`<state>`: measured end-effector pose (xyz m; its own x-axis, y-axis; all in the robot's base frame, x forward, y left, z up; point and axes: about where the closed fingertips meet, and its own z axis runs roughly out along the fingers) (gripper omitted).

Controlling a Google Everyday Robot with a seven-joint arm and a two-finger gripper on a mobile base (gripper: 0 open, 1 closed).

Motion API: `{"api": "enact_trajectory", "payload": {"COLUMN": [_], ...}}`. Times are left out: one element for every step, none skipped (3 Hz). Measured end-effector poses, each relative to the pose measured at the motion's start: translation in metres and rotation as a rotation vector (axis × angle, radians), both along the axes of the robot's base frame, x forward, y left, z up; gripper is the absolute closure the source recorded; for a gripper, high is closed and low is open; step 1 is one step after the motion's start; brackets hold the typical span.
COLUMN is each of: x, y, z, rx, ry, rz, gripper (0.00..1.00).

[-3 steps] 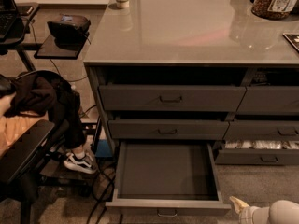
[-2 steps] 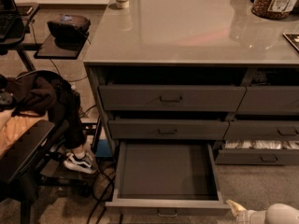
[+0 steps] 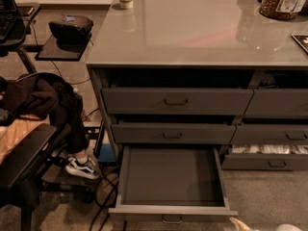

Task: Close bottom drawer

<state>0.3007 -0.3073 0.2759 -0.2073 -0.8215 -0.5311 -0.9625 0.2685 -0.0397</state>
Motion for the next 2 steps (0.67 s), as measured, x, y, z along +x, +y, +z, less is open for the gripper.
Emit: {"api": "enact_trajectory", "payload": {"x": [-0.014, -0.023], "y": [0.003, 0.006], "z": [-0.047, -0.077], "rx": [0.072, 0.108], "ry": [0.037, 0.065], "rz": [0.021, 0.040], "gripper": [0.00, 0.00]}}
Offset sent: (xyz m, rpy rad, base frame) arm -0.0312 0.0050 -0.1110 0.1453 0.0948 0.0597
